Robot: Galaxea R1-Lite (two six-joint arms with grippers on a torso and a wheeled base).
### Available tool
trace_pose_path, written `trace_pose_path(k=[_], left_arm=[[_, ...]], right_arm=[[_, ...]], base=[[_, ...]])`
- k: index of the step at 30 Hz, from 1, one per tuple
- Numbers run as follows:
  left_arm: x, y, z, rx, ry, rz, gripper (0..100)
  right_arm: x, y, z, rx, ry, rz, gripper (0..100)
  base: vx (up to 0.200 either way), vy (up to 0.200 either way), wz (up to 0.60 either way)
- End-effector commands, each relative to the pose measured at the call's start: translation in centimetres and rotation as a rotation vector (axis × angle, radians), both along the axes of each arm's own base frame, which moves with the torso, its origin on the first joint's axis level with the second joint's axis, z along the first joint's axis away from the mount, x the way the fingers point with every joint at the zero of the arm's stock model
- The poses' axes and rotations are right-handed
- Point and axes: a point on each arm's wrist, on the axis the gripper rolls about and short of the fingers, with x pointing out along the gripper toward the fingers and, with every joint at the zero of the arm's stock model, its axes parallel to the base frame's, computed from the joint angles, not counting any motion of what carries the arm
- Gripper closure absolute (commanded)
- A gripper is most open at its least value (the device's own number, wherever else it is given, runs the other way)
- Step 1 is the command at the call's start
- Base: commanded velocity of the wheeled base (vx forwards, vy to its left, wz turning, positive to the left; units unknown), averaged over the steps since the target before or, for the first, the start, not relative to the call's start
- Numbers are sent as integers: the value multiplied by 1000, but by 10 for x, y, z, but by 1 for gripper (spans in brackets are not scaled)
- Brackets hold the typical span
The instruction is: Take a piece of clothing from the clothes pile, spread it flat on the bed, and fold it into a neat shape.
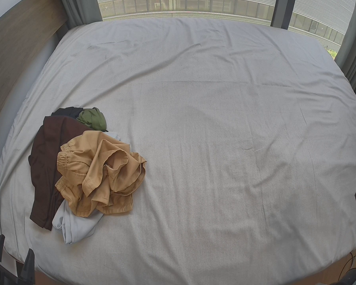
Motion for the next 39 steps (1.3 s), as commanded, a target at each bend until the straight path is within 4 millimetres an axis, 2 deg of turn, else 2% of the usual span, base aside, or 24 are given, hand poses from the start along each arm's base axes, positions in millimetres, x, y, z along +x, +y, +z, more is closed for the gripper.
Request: trace_pose_path(k=[1, 4, 6, 11, 18, 22, 26, 31, 39], left_arm=[[0, 0, -5, -1, 1, 1, 0], [0, 0, -5, -1, 1, 1, 0], [0, 0, -5, -1, 1, -1, 0], [0, 0, -5, -1, 1, -1, 0], [0, 0, -5, 0, 1, -1, 0], [0, 0, -5, -1, 1, -4, 0], [0, 0, -5, -1, 1, -4, 0], [0, 0, -5, -1, 1, -4, 0], [0, 0, -5, -1, 1, -5, 0]], right_arm=[[66, 16, 35, 13, 83, 77, 0], [77, 19, 38, 16, 89, 91, 0], [94, 29, 43, 43, 70, 134, 0], [112, 35, 54, 127, 84, 148, 0], [134, 46, 52, 140, 131, 176, 0], [146, 65, 42, 147, 172, 283, 0], [165, 78, 31, 144, 226, 304, 0], [189, 109, 3, 136, 326, 373, 0], [213, 144, -11, 143, 344, 433, 0]], base=[[0, 0, 0], [0, 0, 0], [0, 0, 0], [0, 0, 0], [0, 0, 0], [0, 0, 0], [0, 0, 0], [0, 0, 0], [0, 0, 0]])
